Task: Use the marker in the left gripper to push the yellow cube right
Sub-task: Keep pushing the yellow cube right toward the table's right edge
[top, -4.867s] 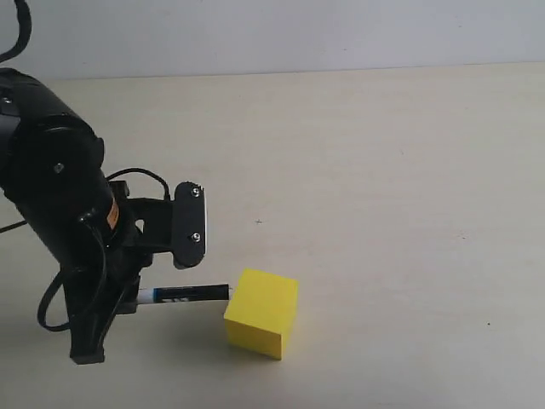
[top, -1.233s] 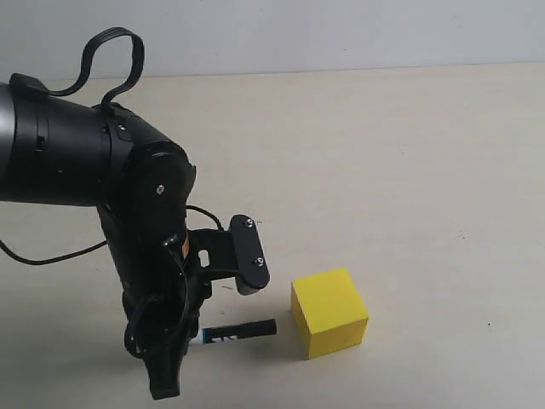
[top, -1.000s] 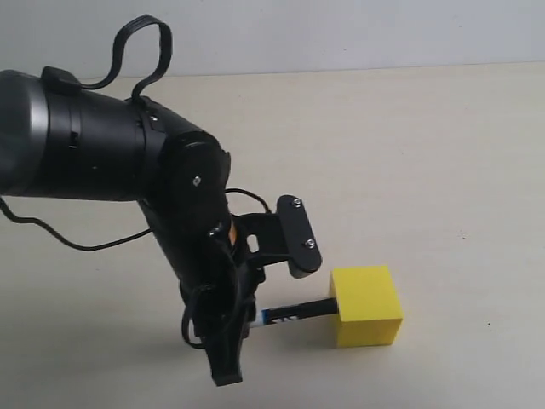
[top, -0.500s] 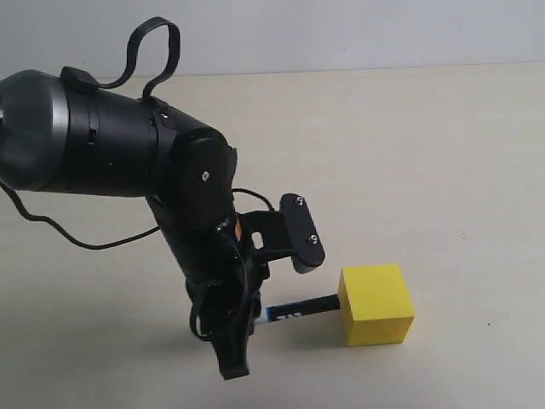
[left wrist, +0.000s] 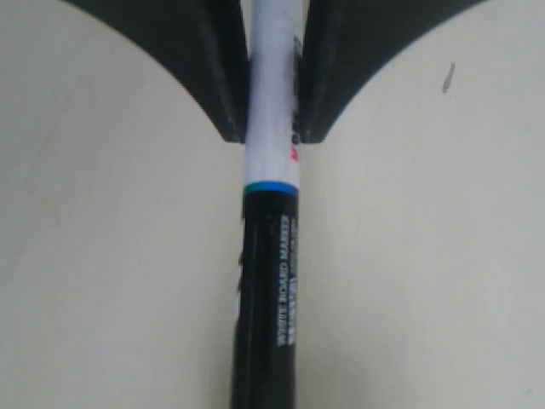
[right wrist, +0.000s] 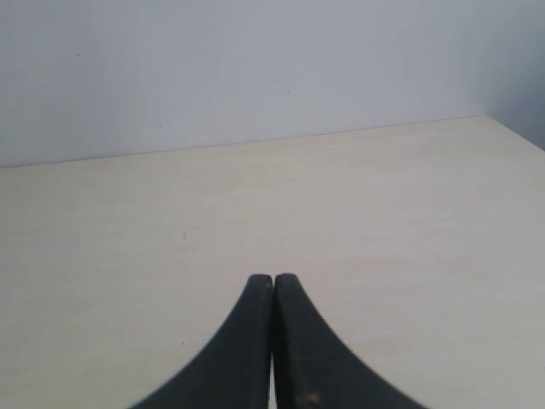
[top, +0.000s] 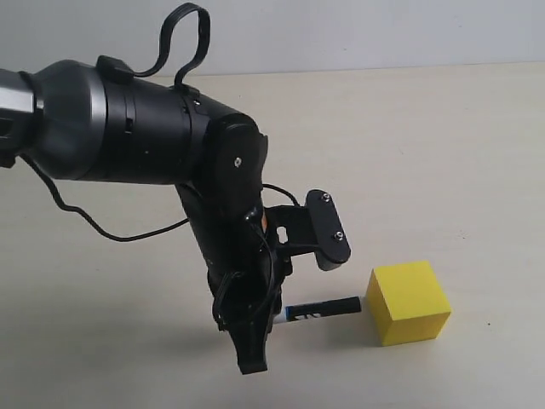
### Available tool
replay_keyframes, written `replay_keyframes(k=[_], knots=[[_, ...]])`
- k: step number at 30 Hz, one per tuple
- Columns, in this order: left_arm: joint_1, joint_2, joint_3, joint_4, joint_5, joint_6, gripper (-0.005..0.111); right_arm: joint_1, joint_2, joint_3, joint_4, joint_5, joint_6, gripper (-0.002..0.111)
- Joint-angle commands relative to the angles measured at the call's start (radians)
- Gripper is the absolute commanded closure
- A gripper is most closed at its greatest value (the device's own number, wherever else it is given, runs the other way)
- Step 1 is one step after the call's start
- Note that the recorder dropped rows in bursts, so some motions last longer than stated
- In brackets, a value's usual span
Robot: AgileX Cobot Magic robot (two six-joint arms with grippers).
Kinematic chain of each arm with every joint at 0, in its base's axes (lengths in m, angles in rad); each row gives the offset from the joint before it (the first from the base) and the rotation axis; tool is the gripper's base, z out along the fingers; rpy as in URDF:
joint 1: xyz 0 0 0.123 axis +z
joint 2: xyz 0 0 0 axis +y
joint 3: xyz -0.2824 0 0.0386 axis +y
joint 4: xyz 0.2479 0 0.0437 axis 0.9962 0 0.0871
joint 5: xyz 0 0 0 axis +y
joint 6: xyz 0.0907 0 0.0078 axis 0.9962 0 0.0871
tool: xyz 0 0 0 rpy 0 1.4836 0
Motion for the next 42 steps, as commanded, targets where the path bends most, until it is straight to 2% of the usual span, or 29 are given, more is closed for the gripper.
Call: replay_keyframes(k=[1,5,10,15,22,27,34,42], knots=[[0.014,0.003,0.005,0.014,-0.018,-0.026,0.107,-0.006,-0.006,0.004,-0.005,-0.007,-0.001,0.108],[0.002,0.003,0.005,0.013,-0.090,-0.022,0.107,-0.006,-0.006,0.004,-0.005,-0.007,-0.001,0.108],[-0.005,0.018,-0.047,0.007,-0.111,0.000,0.107,-0.006,-0.006,0.004,-0.005,-0.007,-0.001,0.108],[-0.003,0.030,-0.083,0.011,-0.086,-0.001,0.107,-0.006,-0.006,0.004,-0.005,-0.007,-0.001,0.108],[0.047,0.030,-0.083,0.037,0.056,-0.031,0.107,-0.006,-0.006,0.004,-0.005,-0.007,-0.001,0.108],[0.043,0.035,-0.072,0.051,0.081,-0.033,0.107,-0.006,-0.006,0.004,-0.005,-0.007,-0.001,0.108],[0.006,0.066,-0.072,0.066,0.042,-0.033,0.107,-0.006,-0.006,0.004,-0.005,-0.007,-0.001,0.108],[0.001,0.072,-0.072,0.064,-0.036,-0.035,0.107,-0.006,-0.006,0.004,-0.005,-0.007,-0.001,0.108]])
